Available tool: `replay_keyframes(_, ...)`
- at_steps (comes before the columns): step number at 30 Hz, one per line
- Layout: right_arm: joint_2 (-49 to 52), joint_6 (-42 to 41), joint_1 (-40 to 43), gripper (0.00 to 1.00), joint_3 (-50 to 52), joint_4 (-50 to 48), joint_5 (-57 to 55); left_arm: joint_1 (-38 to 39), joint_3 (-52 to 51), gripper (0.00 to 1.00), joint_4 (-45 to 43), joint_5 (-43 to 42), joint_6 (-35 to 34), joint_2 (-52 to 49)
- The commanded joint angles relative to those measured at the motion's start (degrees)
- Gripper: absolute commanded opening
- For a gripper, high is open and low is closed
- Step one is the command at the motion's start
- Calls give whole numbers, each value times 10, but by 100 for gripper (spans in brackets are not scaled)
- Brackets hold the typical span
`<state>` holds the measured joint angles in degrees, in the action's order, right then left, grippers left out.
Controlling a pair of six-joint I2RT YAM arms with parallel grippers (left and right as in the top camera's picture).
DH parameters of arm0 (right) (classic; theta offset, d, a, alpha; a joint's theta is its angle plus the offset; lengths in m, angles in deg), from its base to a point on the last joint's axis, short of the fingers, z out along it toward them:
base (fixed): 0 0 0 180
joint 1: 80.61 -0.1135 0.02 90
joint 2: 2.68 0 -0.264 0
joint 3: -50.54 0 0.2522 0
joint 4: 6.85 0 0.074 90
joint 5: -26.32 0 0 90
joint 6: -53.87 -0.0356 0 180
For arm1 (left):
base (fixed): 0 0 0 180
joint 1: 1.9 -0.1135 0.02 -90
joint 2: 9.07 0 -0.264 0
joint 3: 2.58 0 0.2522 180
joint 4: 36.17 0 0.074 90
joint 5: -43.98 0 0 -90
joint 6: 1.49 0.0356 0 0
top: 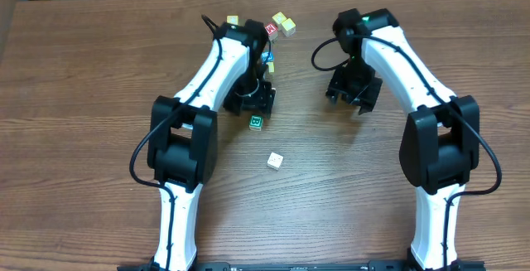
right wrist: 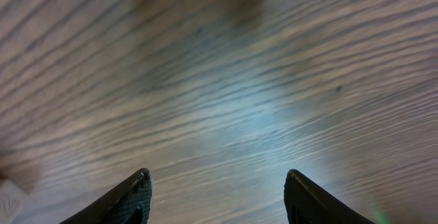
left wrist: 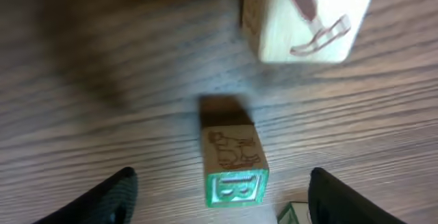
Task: Flip 4 blocks
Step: 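Grasp the green B block with the left gripper and lift it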
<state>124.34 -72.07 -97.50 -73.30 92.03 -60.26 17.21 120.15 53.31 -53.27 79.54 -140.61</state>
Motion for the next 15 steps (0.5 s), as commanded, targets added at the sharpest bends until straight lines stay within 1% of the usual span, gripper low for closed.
replay_keyframes(1,-20,4,9,63,2,-4,-24,12,-19,61,-3,2,0,-6)
replay_keyframes(4,-20,4,15,63,2,-4,-28,17,-22,48,4,13,-4,-6)
replay_keyframes(5,-20,4,15,63,2,-4,-28,17,-22,46,5,20,-10,-6)
replay_keyframes(7,-20,4,15,63,2,-4,-28,17,-23,46,5,35,-20,-6)
replay_keyframes(11,-20,4,15,63,2,-4,-28,19,-27,47,-5,31,-22,-6)
replay_keyframes(12,-20,4,15,64,2,-4,-30,21,-30,47,-6,32,-26,-6)
replay_keyframes(13,-20,4,15,69,2,-4,-34,23,-35,47,-8,32,-28,-6)
replay_keyframes(15,-20,4,15,70,2,-4,-40,27,-47,47,-17,32,-29,-6)
